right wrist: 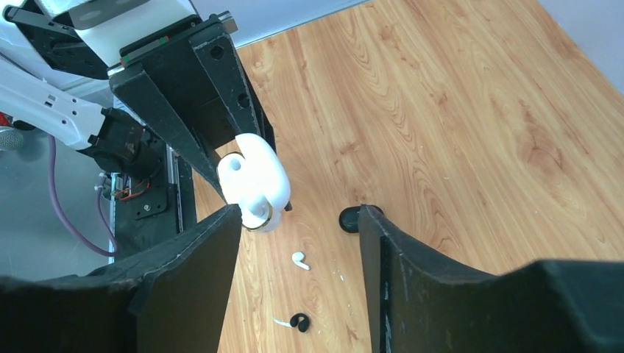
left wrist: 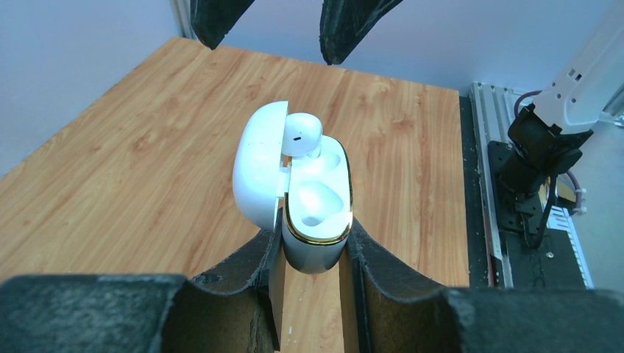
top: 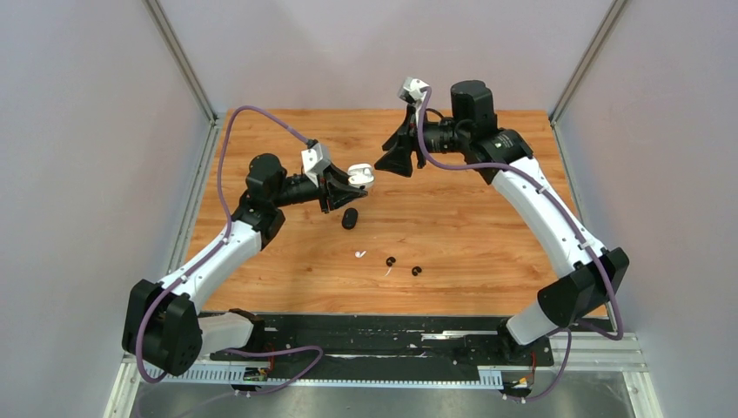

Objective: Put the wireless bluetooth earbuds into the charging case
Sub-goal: Adjust the earbud with the charging case.

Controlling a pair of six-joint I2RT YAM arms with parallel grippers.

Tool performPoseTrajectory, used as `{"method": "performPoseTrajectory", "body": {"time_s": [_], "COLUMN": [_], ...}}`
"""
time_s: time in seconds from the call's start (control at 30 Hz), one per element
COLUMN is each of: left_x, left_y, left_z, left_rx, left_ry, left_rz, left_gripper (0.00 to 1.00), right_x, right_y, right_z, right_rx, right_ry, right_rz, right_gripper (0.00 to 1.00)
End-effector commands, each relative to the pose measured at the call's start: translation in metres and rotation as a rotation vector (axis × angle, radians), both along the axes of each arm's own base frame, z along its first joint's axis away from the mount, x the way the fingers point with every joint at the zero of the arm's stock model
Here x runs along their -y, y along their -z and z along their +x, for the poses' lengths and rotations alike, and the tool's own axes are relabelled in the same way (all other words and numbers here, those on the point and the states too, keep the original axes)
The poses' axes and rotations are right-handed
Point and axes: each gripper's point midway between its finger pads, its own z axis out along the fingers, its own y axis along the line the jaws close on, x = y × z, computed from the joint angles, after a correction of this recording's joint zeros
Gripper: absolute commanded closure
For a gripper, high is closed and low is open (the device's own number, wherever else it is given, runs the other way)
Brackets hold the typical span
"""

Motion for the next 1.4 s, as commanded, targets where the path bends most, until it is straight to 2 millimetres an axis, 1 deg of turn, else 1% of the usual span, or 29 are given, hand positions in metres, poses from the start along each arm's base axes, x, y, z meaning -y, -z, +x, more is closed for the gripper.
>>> {"method": "performPoseTrajectory", "body": {"time_s": [0.0,0.2,0.4,0.5,0.63,0.7,0.8,0.93,1.07,1.2,1.27,1.37], "left_x": [0.001,0.002,0.003,0.003,0.003,0.003,0.002,0.002,0.003,0.003,0.003,0.003], "left_y": [-0.012,-0.012,-0.011,-0.011,-0.010,-0.010,-0.010,-0.011,-0.012,-0.011,-0.009,-0.008], "left_z": [0.002,0.004,0.007,0.009,0.012,0.014,0.014,0.015,0.015,0.013,0.013,0.012], "left_rx": [0.064,0.066,0.057,0.052,0.039,0.026,0.024,0.025,0.031,0.028,0.026,0.025], "left_ry": [0.018,0.023,0.018,0.013,0.004,0.001,0.005,0.007,0.010,0.021,0.020,0.028], "left_rz": [-0.008,-0.004,-0.003,-0.003,-0.006,-0.010,-0.013,-0.014,-0.014,-0.011,-0.009,-0.007], "left_gripper": [1.00,1.00,1.00,1.00,1.00,1.00,1.00,1.00,1.00,1.00,1.00,1.00], "right_x": [-0.007,-0.011,-0.016,-0.018,-0.019,-0.018,-0.016,-0.017,-0.022,-0.026,-0.025,-0.023], "right_y": [0.003,0.011,0.014,0.012,0.011,0.013,0.016,0.017,0.022,0.022,0.020,0.021], "right_z": [0.004,0.022,0.016,0.010,0.008,0.011,0.023,0.029,0.027,0.017,0.012,0.011], "right_rx": [-0.015,-0.002,0.008,0.012,0.033,0.065,0.096,0.118,0.144,0.184,0.203,0.217], "right_ry": [-0.019,0.018,-0.027,-0.061,-0.076,-0.054,-0.003,0.012,-0.012,-0.070,-0.094,-0.092], "right_rz": [0.005,-0.023,-0.023,-0.015,-0.016,-0.037,-0.066,-0.080,-0.096,-0.096,-0.090,-0.097], "right_gripper": [0.42,0.46,0.47,0.46,0.45,0.45,0.46,0.46,0.44,0.43,0.42,0.41]}}
